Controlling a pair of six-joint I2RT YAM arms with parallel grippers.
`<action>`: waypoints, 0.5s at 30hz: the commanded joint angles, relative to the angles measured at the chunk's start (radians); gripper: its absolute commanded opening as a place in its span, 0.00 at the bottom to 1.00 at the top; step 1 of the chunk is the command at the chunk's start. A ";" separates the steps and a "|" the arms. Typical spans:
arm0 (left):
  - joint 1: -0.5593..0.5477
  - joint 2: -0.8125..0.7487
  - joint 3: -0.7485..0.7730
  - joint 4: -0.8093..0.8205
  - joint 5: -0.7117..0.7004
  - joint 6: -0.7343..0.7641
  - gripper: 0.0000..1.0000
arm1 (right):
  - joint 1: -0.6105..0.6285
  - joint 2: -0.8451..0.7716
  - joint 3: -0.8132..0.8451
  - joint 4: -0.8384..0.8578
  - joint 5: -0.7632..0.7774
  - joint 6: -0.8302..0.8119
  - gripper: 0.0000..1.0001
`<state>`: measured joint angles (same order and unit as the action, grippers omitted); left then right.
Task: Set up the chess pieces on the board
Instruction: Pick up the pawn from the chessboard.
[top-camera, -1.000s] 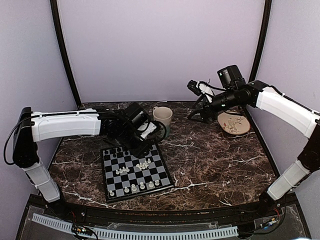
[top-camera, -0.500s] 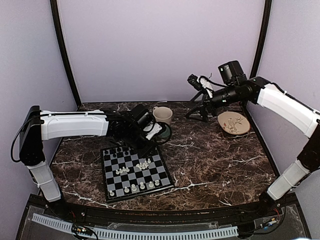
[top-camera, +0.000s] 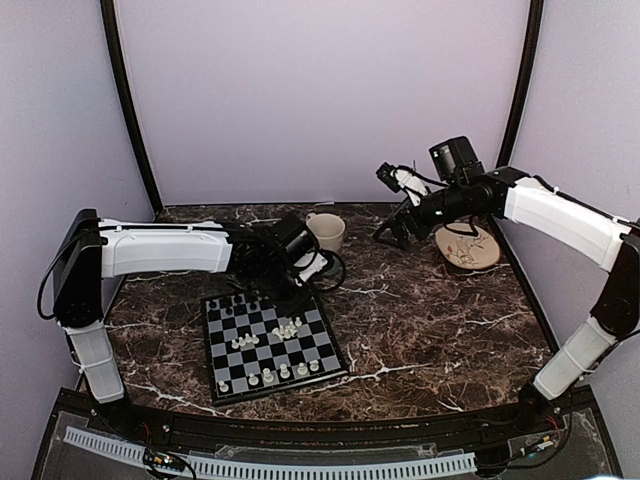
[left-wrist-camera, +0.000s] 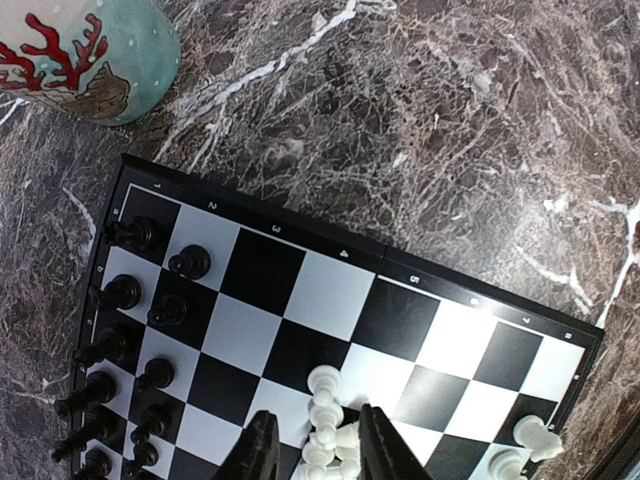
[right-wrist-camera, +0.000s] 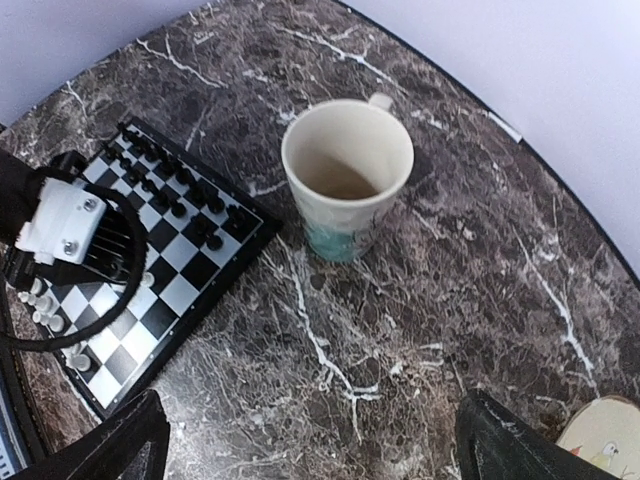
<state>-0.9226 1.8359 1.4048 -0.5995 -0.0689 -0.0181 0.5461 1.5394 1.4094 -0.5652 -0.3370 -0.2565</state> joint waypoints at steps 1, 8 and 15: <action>0.002 0.025 0.036 -0.055 -0.062 -0.002 0.30 | -0.050 0.082 -0.003 -0.064 -0.031 -0.005 1.00; 0.004 0.074 0.064 -0.086 -0.071 0.001 0.31 | -0.058 -0.023 -0.147 0.052 -0.153 -0.073 0.96; 0.013 0.110 0.082 -0.086 -0.039 0.009 0.28 | -0.058 -0.040 -0.171 0.054 -0.150 -0.081 0.90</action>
<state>-0.9184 1.9324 1.4578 -0.6506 -0.1242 -0.0181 0.4847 1.5288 1.2518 -0.5556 -0.4568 -0.3210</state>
